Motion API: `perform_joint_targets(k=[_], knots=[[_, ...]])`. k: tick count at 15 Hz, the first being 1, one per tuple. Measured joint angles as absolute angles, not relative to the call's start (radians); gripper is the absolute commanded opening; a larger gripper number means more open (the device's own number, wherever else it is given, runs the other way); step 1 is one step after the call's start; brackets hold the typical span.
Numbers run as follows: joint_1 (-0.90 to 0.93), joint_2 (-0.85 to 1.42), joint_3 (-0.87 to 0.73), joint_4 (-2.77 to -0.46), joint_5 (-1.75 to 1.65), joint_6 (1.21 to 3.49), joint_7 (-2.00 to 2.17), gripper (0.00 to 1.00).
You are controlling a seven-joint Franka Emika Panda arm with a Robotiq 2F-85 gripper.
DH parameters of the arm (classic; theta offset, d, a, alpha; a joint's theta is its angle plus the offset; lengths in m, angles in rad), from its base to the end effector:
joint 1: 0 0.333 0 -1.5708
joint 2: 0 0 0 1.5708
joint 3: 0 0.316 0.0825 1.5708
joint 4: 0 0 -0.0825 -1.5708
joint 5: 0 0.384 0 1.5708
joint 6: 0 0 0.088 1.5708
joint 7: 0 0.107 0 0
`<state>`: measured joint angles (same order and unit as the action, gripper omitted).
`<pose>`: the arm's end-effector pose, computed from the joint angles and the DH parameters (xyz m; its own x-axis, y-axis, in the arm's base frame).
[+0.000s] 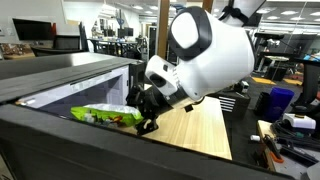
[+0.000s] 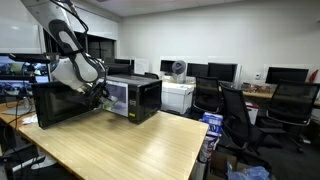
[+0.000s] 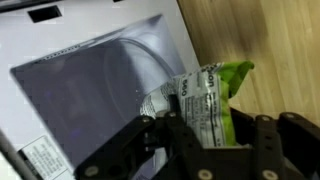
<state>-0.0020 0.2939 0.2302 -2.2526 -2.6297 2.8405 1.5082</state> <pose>0.4702 0.1389 0.2136 0.1703 0.9414 0.2912 0.6291 -0.3313 0.7032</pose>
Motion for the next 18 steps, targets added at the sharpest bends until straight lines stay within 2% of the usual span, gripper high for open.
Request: perform_joint_targets(k=[6,18], knots=[[-0.087,0.435,0.394,-2.270,-2.621,2.545,1.518,0.08],[-0.003,0.355,0.370,-2.272,-2.618,2.472,1.520,0.08]])
